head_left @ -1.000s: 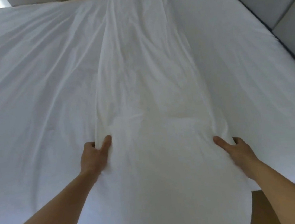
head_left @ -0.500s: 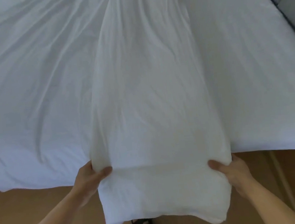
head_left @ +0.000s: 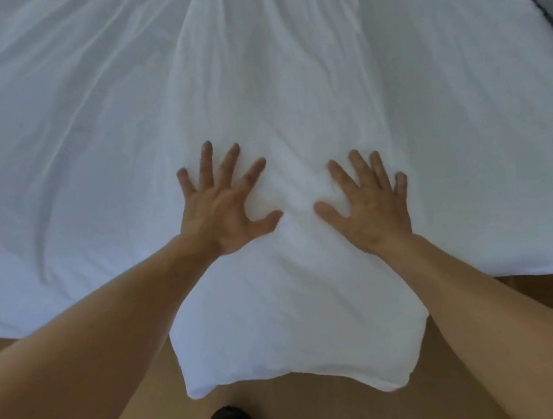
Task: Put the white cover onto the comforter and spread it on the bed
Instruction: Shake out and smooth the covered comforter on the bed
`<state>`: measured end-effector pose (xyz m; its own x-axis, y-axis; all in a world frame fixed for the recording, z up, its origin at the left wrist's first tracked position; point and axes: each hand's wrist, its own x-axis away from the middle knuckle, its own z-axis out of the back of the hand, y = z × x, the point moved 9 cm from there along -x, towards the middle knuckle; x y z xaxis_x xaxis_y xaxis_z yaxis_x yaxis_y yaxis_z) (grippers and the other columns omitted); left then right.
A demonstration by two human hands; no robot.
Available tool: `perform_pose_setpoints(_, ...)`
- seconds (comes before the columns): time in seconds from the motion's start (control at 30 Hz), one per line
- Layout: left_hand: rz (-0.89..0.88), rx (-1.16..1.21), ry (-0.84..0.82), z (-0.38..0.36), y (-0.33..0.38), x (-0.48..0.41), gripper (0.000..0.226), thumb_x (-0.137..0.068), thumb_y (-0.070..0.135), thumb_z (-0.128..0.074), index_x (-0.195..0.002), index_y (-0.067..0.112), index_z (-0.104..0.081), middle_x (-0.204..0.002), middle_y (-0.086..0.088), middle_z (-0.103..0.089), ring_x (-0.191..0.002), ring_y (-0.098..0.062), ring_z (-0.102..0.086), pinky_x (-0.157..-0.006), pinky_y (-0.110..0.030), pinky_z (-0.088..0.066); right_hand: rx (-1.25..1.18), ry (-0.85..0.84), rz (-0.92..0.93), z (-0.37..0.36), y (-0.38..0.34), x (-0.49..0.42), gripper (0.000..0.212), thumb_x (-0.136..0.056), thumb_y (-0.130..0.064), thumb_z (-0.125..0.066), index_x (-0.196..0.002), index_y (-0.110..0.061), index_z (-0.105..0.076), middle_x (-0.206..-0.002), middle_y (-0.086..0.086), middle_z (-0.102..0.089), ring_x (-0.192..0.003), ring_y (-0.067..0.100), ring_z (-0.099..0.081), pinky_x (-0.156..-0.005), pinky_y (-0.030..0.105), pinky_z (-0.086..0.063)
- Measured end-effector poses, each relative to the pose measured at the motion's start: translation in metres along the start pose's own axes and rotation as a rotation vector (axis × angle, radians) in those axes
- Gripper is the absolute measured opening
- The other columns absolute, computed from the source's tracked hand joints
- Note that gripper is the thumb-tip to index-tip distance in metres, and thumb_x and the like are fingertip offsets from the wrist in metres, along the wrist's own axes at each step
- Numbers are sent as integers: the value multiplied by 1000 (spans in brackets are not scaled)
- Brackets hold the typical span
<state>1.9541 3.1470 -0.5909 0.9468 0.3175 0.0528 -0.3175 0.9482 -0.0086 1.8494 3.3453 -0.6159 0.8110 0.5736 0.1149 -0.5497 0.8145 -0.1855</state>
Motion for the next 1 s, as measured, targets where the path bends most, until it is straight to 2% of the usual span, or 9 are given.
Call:
perform_pose_setpoints(0.1,-4,-26,7,-39,3,12,94,-76,87,-21,-155,42,2,-166,-1,10,-150,-38,17,-114,-70,0,66,75,66,-31,4,21,76,-91,-77,-15,-157,-41,0,-167,-1,9,-152,25,16,-120,54,9)
perform_pose_setpoints(0.27,-148,-54,172,-97,13,86,95,-79,76,-39,-158,30,-11,-164,-17,-8,-148,-49,-4,-109,-76,-7,158,209,211,-102,13,98,78,-92,-68,-32,-158,-34,-6,-167,6,4,-153,33,6,-121,55,5)
perform_pose_setpoints(0.37,-219,-185,111,-122,9,119,105,-78,68,-54,-159,26,-2,-165,-18,2,-149,-48,2,-105,-79,-10,263,141,314,-132,16,129,82,-90,-62,-39,-159,-31,-8,-167,9,2,-153,34,2,-121,57,1)
perform_pose_setpoints(0.5,-334,-243,-63,-125,1,152,116,-64,50,-81,-157,28,-16,-165,-15,-7,-148,-48,-9,-105,-79,-11,272,101,447,-126,3,156,78,-87,-50,-47,-158,-29,-22,-166,12,-11,-153,35,-5,-119,62,-10)
perform_pose_setpoints(0.57,-332,-227,-64,-101,-8,146,107,-73,65,-65,-158,30,-12,-166,-14,-4,-149,-46,-6,-105,-79,-14,150,208,506,-86,-26,141,72,-90,-50,-49,-155,-29,-26,-164,10,-19,-152,34,-13,-118,62,-13)
perform_pose_setpoints(0.63,-167,-131,-43,-69,-34,124,99,-80,74,-44,-158,32,2,-165,-12,7,-150,-43,8,-108,-77,-11,55,293,522,-42,-62,105,70,-92,-52,-47,-154,-28,-26,-162,9,-21,-151,34,-17,-118,62,-12)
perform_pose_setpoints(0.73,20,-75,-90,-45,-78,98,92,-86,76,-27,-151,36,23,-160,-5,30,-146,-32,31,-114,-69,3,54,242,490,-13,-112,44,70,-94,-56,-41,-156,-26,-26,-165,9,-15,-152,33,-11,-119,60,-9)
perform_pose_setpoints(0.87,10,-82,-100,-36,-104,89,75,-94,65,-10,-150,31,26,-162,-1,26,-148,-19,28,-119,-58,9,81,117,291,-27,-138,5,76,-94,-65,-17,-159,-26,-13,-167,5,-1,-154,26,5,-120,54,2)
perform_pose_setpoints(1.0,92,-18,-90,-44,-150,81,78,-89,65,4,-156,26,15,-165,-1,19,-150,-17,22,-120,-52,13,102,80,210,-45,-185,-11,84,-89,-67,2,-159,-22,2,-166,6,11,-153,24,12,-122,54,5)
